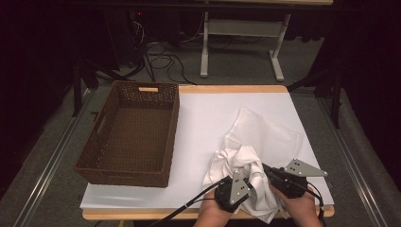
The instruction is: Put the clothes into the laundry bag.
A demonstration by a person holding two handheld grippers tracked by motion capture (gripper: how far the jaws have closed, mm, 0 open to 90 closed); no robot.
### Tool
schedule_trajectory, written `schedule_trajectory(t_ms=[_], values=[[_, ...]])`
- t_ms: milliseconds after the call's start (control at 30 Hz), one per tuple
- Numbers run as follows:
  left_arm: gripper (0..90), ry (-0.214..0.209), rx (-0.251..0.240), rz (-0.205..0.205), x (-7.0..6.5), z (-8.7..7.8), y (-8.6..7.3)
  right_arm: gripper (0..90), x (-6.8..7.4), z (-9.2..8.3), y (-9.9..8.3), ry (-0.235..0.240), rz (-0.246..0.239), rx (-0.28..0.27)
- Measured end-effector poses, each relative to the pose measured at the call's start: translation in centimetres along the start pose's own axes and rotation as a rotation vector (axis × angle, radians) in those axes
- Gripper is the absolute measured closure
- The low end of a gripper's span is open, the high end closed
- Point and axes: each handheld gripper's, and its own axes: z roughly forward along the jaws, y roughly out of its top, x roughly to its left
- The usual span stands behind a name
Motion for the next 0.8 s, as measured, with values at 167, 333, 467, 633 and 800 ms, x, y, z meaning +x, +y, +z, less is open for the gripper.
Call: schedule_trajectory(t_ms=[167,333,467,633,800], values=[[83.9,-0.003,0.034,-0.005,-0.1,1.0,0.0,90.0,-0.3,-0.4,0.1,0.005,0.022,-0.019],[83.9,0.005,0.068,-0.03,0.1,2.0,0.0,90.0,-0.3,-1.0,0.4,0.012,0.024,-0.043],[83.9,0.043,0.089,-0.06,0.3,2.6,0.2,90.0,0.0,-1.5,0.5,0.022,0.011,-0.068],[84.0,0.109,0.096,-0.104,0.8,2.8,0.4,90.0,0.3,-1.6,0.2,0.029,0.002,-0.053],[84.0,0.151,0.1,-0.14,1.6,2.9,0.6,90.0,0.3,-1.9,0.0,0.035,-0.003,-0.051]])
